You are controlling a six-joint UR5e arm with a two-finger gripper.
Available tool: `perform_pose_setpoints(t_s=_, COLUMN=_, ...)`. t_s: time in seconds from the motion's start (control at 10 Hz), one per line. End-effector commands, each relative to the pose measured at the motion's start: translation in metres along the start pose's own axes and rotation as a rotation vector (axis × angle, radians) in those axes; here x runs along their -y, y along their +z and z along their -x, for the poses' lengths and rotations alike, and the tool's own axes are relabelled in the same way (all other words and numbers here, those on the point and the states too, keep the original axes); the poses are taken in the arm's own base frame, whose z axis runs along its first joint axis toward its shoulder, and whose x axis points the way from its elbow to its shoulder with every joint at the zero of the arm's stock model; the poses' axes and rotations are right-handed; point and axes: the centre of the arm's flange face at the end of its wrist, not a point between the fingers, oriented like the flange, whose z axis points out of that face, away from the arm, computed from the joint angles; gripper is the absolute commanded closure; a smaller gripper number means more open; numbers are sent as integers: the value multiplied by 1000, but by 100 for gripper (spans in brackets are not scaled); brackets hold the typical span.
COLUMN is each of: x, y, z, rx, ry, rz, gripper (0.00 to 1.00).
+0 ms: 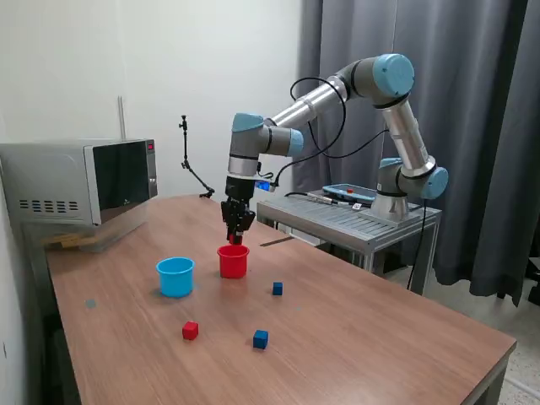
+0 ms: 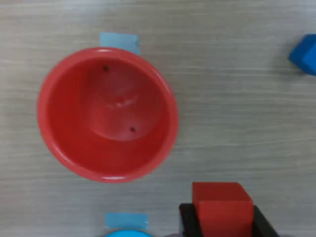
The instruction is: Place red objects in the red bin, and blue objects in the blue bin.
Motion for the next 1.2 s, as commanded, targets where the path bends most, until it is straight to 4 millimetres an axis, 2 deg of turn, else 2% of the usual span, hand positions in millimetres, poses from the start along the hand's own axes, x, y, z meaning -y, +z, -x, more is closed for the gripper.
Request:
perform_pose_setpoints(t_s=0.0, x=6, y=8, z=24, rx=0, ry=36, rz=-20, gripper=100)
perform_pose_setpoints(t_s=0.6, x=21, y=25, z=59, rx=-5, ry=96, rz=-59, gripper=100)
perform_pose_setpoints(t_s=1.1, x=24, y=29, z=65, rx=-37, ry=129, rz=-60, gripper=100)
